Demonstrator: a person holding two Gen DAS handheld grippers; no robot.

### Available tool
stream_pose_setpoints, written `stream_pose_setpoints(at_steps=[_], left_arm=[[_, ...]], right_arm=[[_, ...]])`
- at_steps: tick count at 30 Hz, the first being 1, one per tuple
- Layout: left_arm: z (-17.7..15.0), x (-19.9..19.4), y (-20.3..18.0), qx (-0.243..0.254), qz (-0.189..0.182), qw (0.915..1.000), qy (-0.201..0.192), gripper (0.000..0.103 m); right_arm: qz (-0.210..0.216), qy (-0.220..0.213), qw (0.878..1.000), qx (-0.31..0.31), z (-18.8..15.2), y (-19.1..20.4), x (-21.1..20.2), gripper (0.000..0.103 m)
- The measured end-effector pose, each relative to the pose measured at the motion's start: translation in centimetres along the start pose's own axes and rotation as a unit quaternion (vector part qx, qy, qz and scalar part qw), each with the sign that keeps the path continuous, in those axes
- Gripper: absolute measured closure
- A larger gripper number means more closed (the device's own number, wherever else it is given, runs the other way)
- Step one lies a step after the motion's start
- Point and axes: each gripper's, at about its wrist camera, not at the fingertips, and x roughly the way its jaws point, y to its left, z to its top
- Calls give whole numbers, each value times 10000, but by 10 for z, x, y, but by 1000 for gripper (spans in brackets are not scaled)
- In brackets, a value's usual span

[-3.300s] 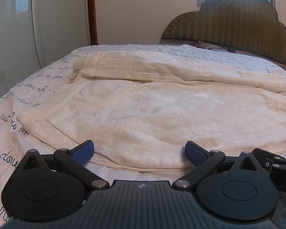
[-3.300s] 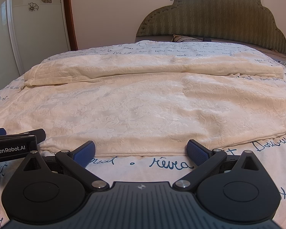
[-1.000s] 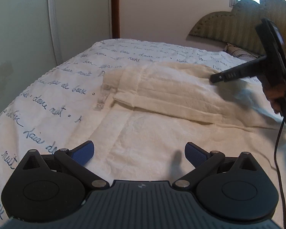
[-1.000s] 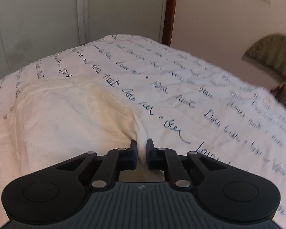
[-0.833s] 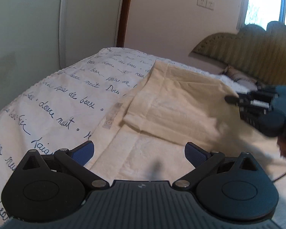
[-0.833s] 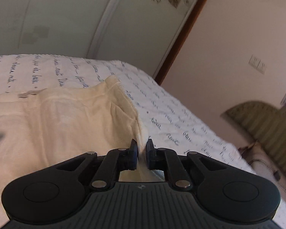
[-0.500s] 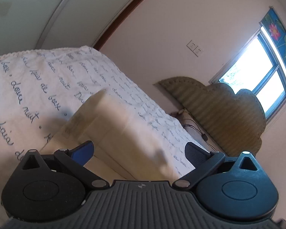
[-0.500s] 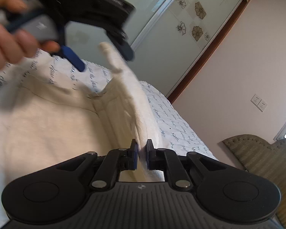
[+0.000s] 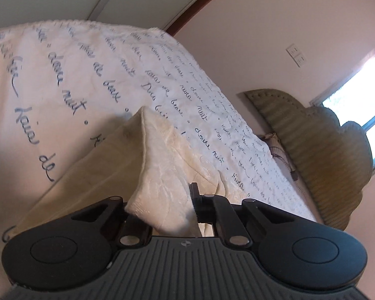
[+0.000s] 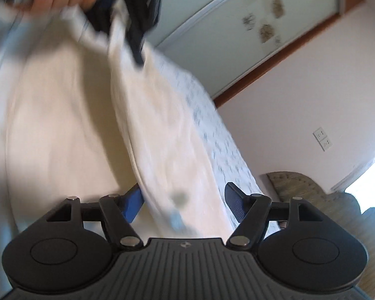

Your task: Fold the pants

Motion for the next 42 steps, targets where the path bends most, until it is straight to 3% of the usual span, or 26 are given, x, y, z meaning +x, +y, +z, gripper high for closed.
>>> stream_pose_setpoints(at_steps=[2, 4, 5, 6, 12, 17, 22, 25, 30, 34, 36, 38, 42], left_arm=[[-6, -5, -5, 320, 108, 9994, -120, 93], [-9, -9, -8, 512, 145, 9984, -169, 93], [-11, -11, -10, 601, 159, 9979, -174, 93], [-11, -11, -10, 650, 149, 9977, -153, 93], [-14, -25, -5, 1239, 261, 9919, 57, 92], [-32, -37, 10, 1626, 469, 9852, 274, 92], [-44, -38, 12, 1975, 698, 9777, 166, 89], [-53, -31, 8, 2387, 961, 9663, 24, 85], [-57, -31, 12, 2478, 997, 9635, -161, 81], [-62, -32, 7, 2784, 1067, 9541, -300, 79], [-64, -33, 3, 2980, 1226, 9462, -300, 70], [-65, -41, -1, 3157, 1489, 9357, -511, 44], [-68, -65, -7, 3586, 2177, 9006, -1136, 39]], right_arm=[[-21, 279, 9994, -179, -13, -8, 8, 37], [153, 554, 9982, -140, -23, -21, 18, 55], [260, 701, 9972, -63, -28, -27, 23, 79], [362, 821, 9960, -13, -33, -33, 26, 94], [140, 777, 9961, -382, -27, -14, -12, 96], [428, 663, 9968, -135, -30, 10, -52, 96], [669, 696, 9953, 107, -33, 21, -57, 96], [772, 779, 9934, 326, -32, 24, -56, 96], [889, 766, 9903, 744, -32, 21, -66, 94], [1532, 769, 9760, 1340, -43, -5, -96, 93], [1737, 722, 9623, 1966, -55, -28, -107, 92], [1477, 694, 9518, 2598, -75, -51, -111, 92], [608, 1429, 9119, 3799, -134, -80, -95, 91]])
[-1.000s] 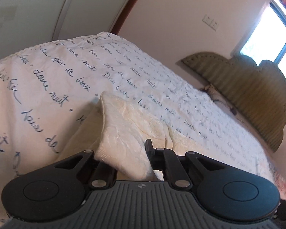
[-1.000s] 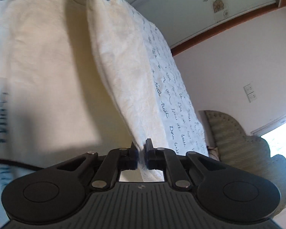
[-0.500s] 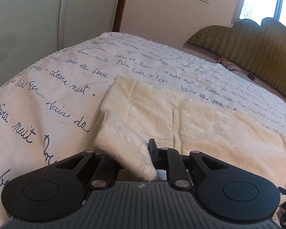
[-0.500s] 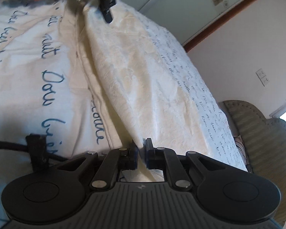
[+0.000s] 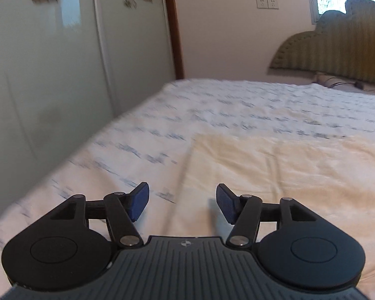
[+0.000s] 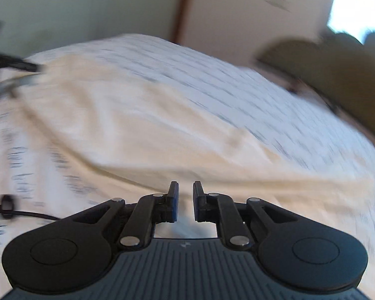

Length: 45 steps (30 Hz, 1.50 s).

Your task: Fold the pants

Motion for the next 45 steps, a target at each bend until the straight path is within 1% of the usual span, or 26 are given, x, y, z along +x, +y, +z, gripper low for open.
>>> stream_pose_setpoints(at_steps=[2, 5, 9, 12, 14, 16, 18, 19, 20, 21, 24, 25, 26, 28, 29, 31, 34, 36, 37, 38, 39, 41, 42, 43, 44, 45], left_arm=[[5, -11, 6, 55, 143, 9999, -69, 37], [16, -24, 10, -110, -154, 9998, -76, 33], [31, -36, -25, 63, -1171, 9931, -23, 30], [35, -40, -77, 439, -2084, 9771, -49, 26], [36, -43, -113, 606, -2668, 9618, 34, 26], [32, -44, -151, 743, -3213, 9440, 133, 25], [28, -45, -182, 845, -3515, 9322, 169, 25], [27, -45, -195, 895, -3657, 9262, 192, 25], [24, -43, -209, 942, -3827, 9187, 267, 25], [22, -42, -220, 949, -4003, 9108, 349, 25], [13, -36, -244, 791, -4565, 8838, 653, 23], [10, -33, -253, 709, -4712, 8755, 801, 23], [8, -31, -260, 619, -4825, 8688, 931, 23], [3, -24, -270, 464, -4919, 8621, 1126, 24], [1, -22, -275, 437, -4895, 8628, 1188, 26], [-1, -23, -282, 537, -4925, 8609, 1158, 27], [-3, -36, -293, 1002, -4925, 8609, 793, 30], [-6, -46, -304, 1472, -4953, 8543, 562, 33], [-8, -50, -312, 1741, -4927, 8514, 457, 41], [-12, -54, -317, 1962, -4889, 8491, 379, 55], [-16, -56, -322, 2131, -4849, 8475, 336, 60], [-22, -57, -327, 2250, -4825, 8461, 247, 70], [-24, -57, -327, 2245, -4807, 8474, 204, 72], [-25, -57, -326, 2237, -4791, 8486, 173, 78], [-26, -56, -325, 2223, -4797, 8487, 152, 80], [-26, -57, -324, 2202, -4810, 8485, 132, 81]], right_arm=[[-207, 457, 9967, 631, -22, -23, 11, 91], [-21, 387, 9937, 1055, -47, -30, -6, 92], [-6, 202, 9881, 1528, -72, -41, -46, 90], [-706, -22, 9701, 2322, -93, -77, -73, 83], [-1146, -206, 9398, 3212, -116, -115, -88, 75], [-1402, -436, 9061, 3967, -139, -145, -104, 74], [-1505, -573, 8753, 4560, -156, -169, -111, 64], [-1552, -564, 8524, 4962, -166, -181, -111, 60], [-1524, -577, 8316, 5309, -177, -190, -109, 51], [-1437, -633, 8136, 5599, -185, -198, -107, 48], [-1200, -1058, 7552, 6356, -211, -215, -98, 50], [-1222, -1204, 7432, 6467, -214, -219, -96, 50], [-1270, -1294, 7372, 6509, -215, -222, -94, 51], [-1500, -1313, 7403, 6420, -213, -228, -90, 68], [-1659, -1301, 7431, 6351, -211, -228, -91, 88], [-1715, -1452, 7512, 6206, -209, -226, -96, 89], [-1990, -1451, 7808, 5742, -198, -220, -103, 90], [-2092, -1227, 7943, 5570, -193, -221, -98, 90], [-2119, -958, 8039, 5474, -192, -222, -91, 89], [-2131, -653, 8112, 5405, -191, -224, -85, 87], [-2120, -613, 8112, 5415, -192, -223, -85, 85], [-2308, -783, 7913, 5608, -196, -219, -98, 76], [-2669, -874, 7794, 5600, -193, -215, -106, 76], [-3307, -906, 7679, 5411, -184, -209, -114, 74], [-3738, -942, 7712, 5067, -170, -204, -119, 72], [-3862, -1028, 7866, 4707, -155, -201, -121, 73]])
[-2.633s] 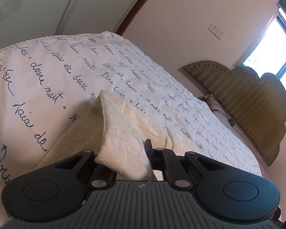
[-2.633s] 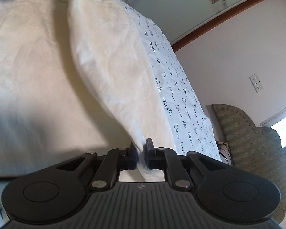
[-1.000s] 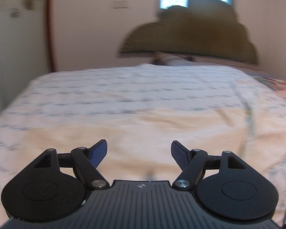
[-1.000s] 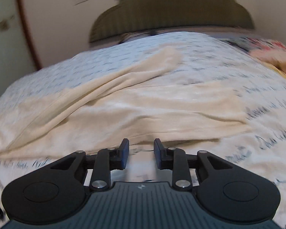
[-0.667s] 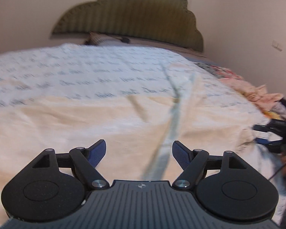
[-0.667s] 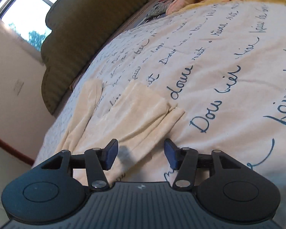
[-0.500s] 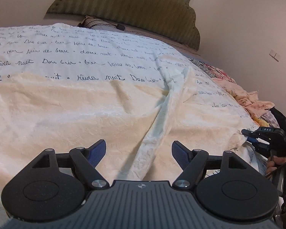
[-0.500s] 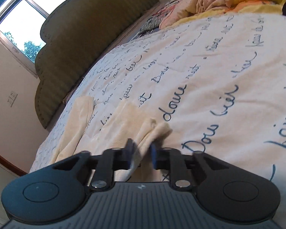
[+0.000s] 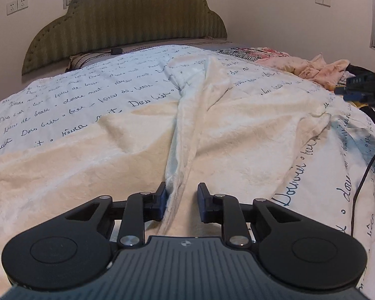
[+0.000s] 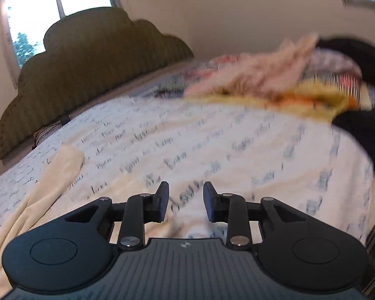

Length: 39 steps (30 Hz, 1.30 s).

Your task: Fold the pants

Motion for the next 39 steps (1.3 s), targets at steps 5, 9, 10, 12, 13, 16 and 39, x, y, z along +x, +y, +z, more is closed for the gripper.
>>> stream_pose_setpoints(at_steps=[5, 9, 10, 12, 13, 16, 39], left_arm=[[-6, 0, -1, 71, -13, 9999, -106, 80], [-10, -1, 0, 73, -95, 9998, -180, 75], [-11, -1, 0, 79, -107, 9997, -194, 73], [-13, 0, -1, 104, -145, 9996, -229, 69], [-14, 0, -1, 117, -154, 9995, -243, 68], [-15, 1, 1, 80, -222, 9994, -272, 67], [-17, 4, 7, -7, -537, 9982, -279, 37]], right_arm=[[1312, 216, 9851, -1087, 30, 104, 10, 72], [1643, 450, 9659, -1952, 29, 204, 51, 71], [1647, 601, 9614, -2119, 26, 229, 65, 71], [1580, 834, 9571, -2282, 21, 267, 92, 71], [1469, 957, 9541, -2429, 16, 286, 106, 71], [904, 1174, 9468, -2857, 0, 325, 139, 71], [649, 1797, 9567, -2195, 8, 316, 181, 91]])
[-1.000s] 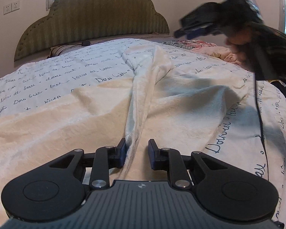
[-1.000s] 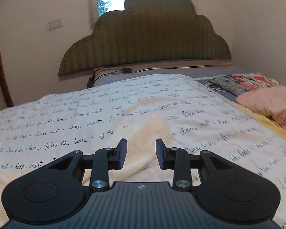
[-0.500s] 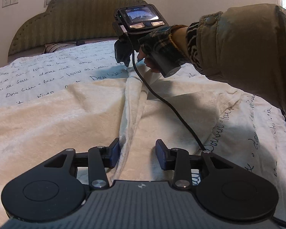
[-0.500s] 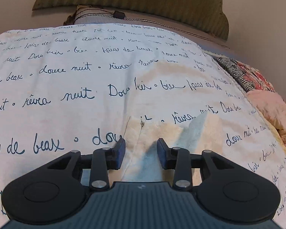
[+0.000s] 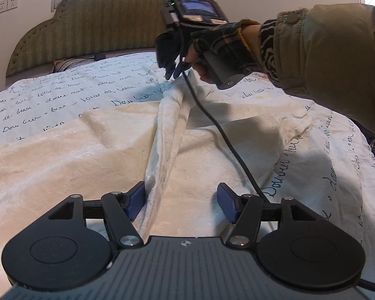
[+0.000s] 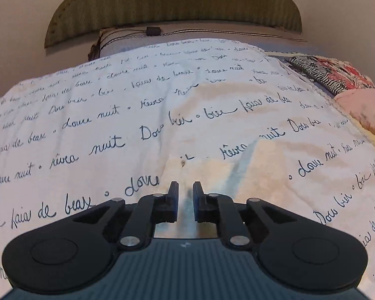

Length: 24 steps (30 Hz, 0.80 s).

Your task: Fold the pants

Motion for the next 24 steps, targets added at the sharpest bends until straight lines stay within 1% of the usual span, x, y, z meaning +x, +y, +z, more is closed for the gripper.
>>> stream_pose_setpoints(at_steps=[2, 4, 5, 6, 7, 8, 9, 11, 13, 14, 15, 16, 17, 18, 19, 20, 21, 24], left_arm=[[0, 0, 1, -33, -25, 10000, -2, 35], [0, 0, 3, -55, -52, 10000, -4, 33], [0, 0, 3, -61, -57, 10000, -4, 33], [-1, 0, 3, -65, -63, 10000, -5, 33], [-1, 0, 4, -68, -71, 10000, -6, 32], [-1, 0, 4, -74, -78, 9999, -6, 32], [-1, 0, 3, -79, -85, 9999, -7, 31], [-1, 0, 3, -80, -86, 9999, -6, 31], [-2, -1, 2, -78, -84, 9999, -6, 30], [-2, -1, 3, -87, -93, 9999, -6, 29], [-1, -1, 4, -102, -100, 9999, -7, 29], [-1, -1, 5, -119, -112, 9999, -7, 29], [-1, -1, 6, -132, -123, 9998, -9, 29], [-1, -1, 6, -142, -130, 9998, -12, 29], [-1, -1, 6, -155, -134, 9998, -14, 29], [-1, -1, 7, -163, -136, 9998, -16, 29], [-1, -1, 7, -168, -139, 9998, -16, 29], [-2, -2, 8, -189, -144, 9997, -30, 28]], right_arm=[[-158, 168, 9996, -142, -3, 12, 11, 91], [-343, 179, 9990, -219, -5, 22, 18, 86], [-451, 136, 9984, -315, -5, 28, 18, 79], [-526, 118, 9976, -433, -6, 34, 19, 66], [-553, 115, 9967, -587, -6, 40, 19, 59], [-587, 65, 9958, -705, -6, 44, 19, 49], [-628, 12, 9949, -787, -7, 47, 18, 44], [-676, 33, 9943, -823, -6, 48, 22, 42], [-673, -21, 9946, -796, -6, 41, 27, 42], [-628, -35, 9958, -671, -5, 36, 28, 44], [-526, -29, 9972, -526, -4, 29, 28, 48], [-500, -51, 9976, -477, -4, 25, 26, 56], [-532, -96, 9974, -480, -4, 21, 24, 69], [-490, -134, 9978, -425, -4, 16, 21, 80], [-475, -180, 9981, -336, -3, 11, 17, 85], [-462, -263, 9983, -230, -3, 5, 12, 88], [-354, -365, 9987, -71, -4, -3, 7, 89], [134, -691, 9957, 598, -7, -33, -16, 90]])
